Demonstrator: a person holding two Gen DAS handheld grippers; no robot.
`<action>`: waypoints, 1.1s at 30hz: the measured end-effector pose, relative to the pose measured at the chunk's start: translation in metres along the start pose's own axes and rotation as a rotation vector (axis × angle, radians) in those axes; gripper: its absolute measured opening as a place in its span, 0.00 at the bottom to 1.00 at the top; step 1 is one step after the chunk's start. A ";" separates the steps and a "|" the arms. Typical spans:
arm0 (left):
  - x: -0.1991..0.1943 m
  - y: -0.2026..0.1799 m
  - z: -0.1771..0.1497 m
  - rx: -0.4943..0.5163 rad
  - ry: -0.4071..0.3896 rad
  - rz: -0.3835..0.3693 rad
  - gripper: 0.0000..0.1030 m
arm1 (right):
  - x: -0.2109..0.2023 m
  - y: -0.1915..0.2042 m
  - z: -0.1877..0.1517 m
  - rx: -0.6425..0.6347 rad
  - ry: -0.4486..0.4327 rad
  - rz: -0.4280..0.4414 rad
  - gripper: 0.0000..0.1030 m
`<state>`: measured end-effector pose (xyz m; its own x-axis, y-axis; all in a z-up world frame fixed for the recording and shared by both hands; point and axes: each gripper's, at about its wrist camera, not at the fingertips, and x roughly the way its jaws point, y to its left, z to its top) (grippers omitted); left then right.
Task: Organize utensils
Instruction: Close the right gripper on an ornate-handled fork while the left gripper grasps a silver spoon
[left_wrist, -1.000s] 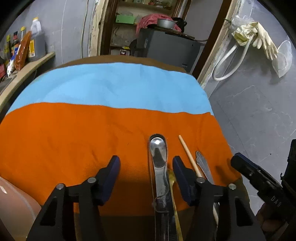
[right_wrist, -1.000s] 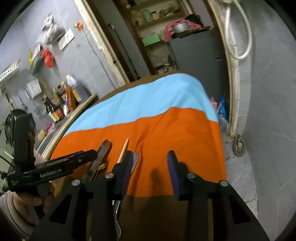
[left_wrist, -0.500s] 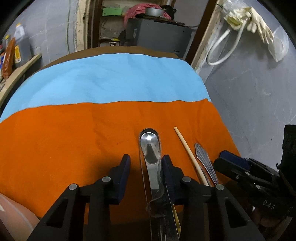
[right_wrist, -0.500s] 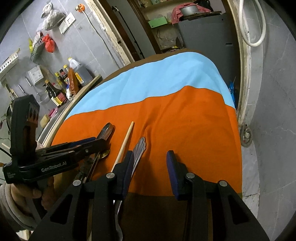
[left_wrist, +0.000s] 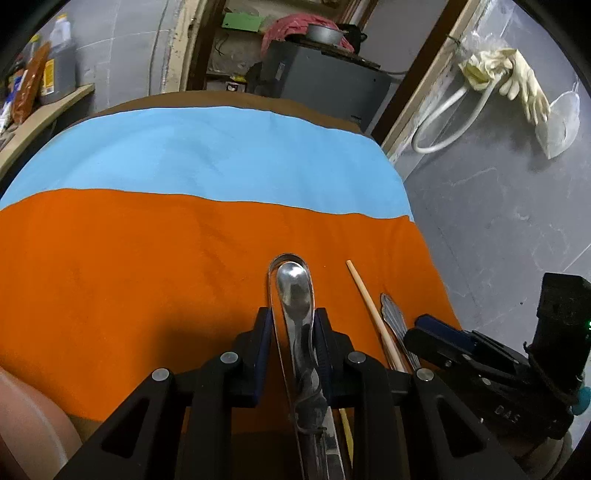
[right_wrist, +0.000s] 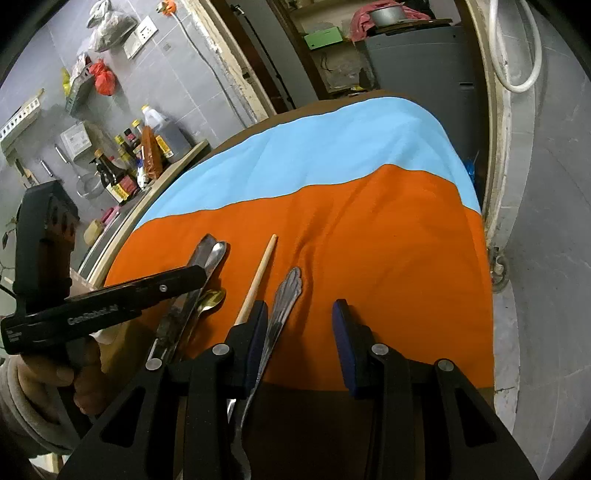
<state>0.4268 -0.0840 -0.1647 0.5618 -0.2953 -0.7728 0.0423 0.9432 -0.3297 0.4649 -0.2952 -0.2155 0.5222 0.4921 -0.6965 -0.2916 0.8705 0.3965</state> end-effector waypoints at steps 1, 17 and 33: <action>-0.002 0.002 -0.002 -0.005 -0.003 0.000 0.21 | 0.001 0.002 0.000 -0.006 0.004 0.001 0.31; -0.009 0.006 -0.014 -0.023 0.017 0.058 0.21 | 0.004 0.039 0.003 -0.209 0.042 -0.239 0.17; 0.000 0.006 -0.009 -0.013 0.082 0.046 0.22 | -0.004 -0.017 0.014 0.071 0.079 -0.064 0.13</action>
<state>0.4197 -0.0794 -0.1714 0.4929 -0.2640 -0.8291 0.0069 0.9540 -0.2996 0.4787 -0.3123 -0.2112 0.4725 0.4371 -0.7653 -0.2011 0.8989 0.3892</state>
